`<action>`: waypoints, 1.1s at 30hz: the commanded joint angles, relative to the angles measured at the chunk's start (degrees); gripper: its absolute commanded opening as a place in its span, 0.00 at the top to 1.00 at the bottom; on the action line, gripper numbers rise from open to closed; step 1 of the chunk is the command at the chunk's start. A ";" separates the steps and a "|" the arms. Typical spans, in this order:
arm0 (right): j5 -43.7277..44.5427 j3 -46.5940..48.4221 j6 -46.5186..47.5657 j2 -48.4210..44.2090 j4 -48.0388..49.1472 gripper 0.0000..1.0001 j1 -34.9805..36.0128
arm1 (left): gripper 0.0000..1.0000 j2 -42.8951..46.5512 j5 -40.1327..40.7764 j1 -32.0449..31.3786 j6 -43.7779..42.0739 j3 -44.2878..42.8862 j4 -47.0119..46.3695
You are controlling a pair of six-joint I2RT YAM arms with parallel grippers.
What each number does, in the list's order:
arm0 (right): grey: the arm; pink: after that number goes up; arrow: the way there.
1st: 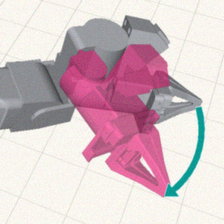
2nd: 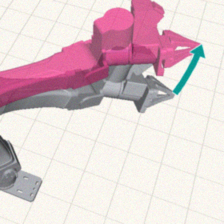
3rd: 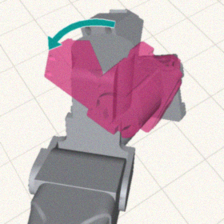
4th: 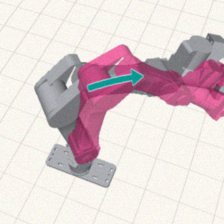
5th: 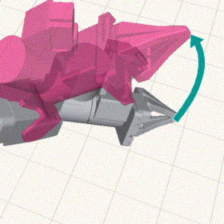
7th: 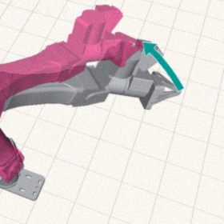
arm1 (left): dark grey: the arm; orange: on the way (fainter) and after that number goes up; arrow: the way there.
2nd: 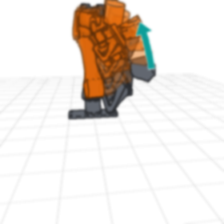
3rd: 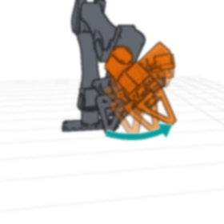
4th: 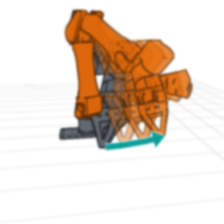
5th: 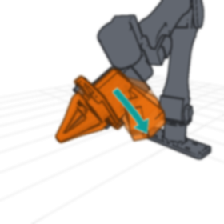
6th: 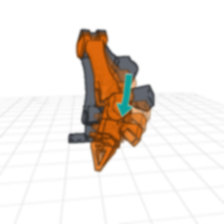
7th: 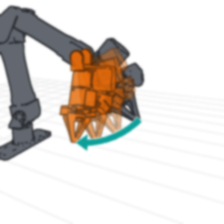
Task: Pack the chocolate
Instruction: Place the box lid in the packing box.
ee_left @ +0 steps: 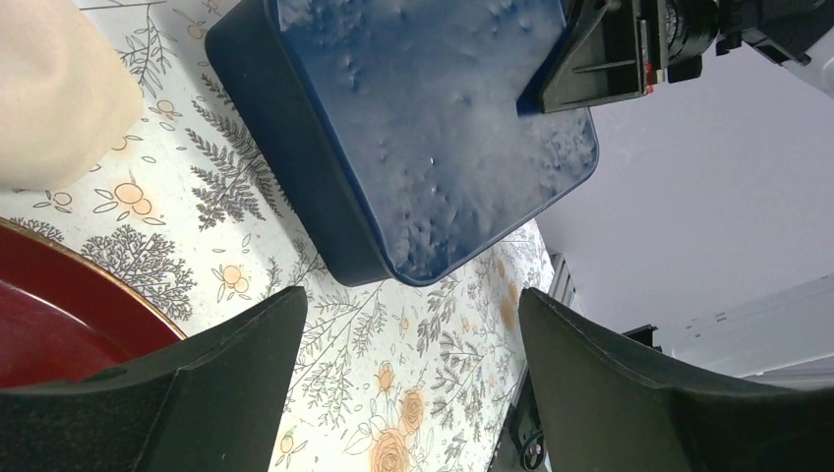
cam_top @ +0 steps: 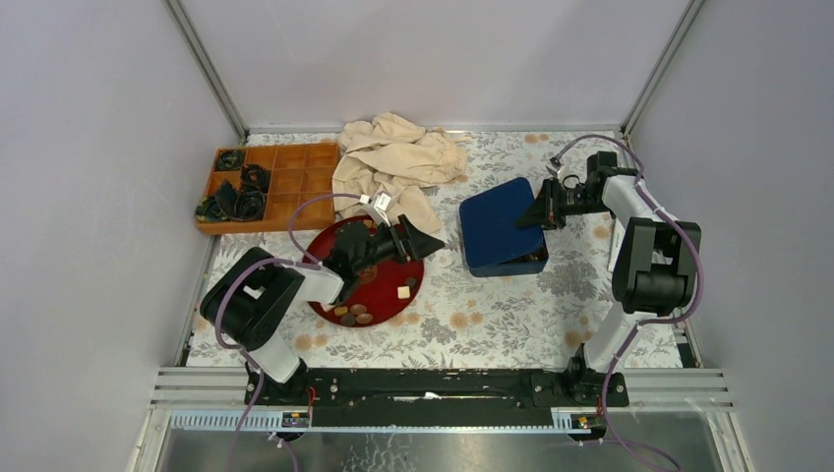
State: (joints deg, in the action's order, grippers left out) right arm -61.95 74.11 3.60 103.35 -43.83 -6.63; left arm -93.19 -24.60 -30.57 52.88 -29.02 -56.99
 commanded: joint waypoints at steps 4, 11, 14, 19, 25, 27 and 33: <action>0.20 3.41 0.25 2.20 1.65 1.00 -0.46 | 0.15 -3.54 -1.26 -0.78 1.00 -2.38 -4.68; -1.92 5.16 2.44 4.54 -1.24 1.00 -2.29 | 0.22 -6.77 -1.25 -1.70 1.41 -5.28 -3.30; -3.25 5.96 4.16 5.76 -3.51 1.00 -2.74 | 0.23 -8.26 -1.62 -2.14 1.11 -7.58 -1.26; -4.56 7.12 6.69 6.20 -6.49 1.00 -3.87 | 0.25 -10.32 -1.73 -2.61 0.71 -9.83 0.32; -5.55 8.14 8.77 7.52 -8.99 1.00 -4.71 | 0.28 -12.23 -2.22 -2.97 0.64 -12.30 2.08; -5.59 8.28 9.30 8.45 -9.46 1.00 -4.70 | 0.28 -12.83 -2.44 -3.30 0.47 -13.36 3.03; -5.75 9.11 11.87 11.20 -11.65 0.96 -5.58 | 0.30 -14.90 -2.56 -4.20 -0.94 -17.05 6.87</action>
State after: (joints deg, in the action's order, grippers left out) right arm -66.28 80.55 12.23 113.38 -52.38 -11.33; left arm -106.72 -26.20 -33.91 54.04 -43.03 -52.56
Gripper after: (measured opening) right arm 0.177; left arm 0.705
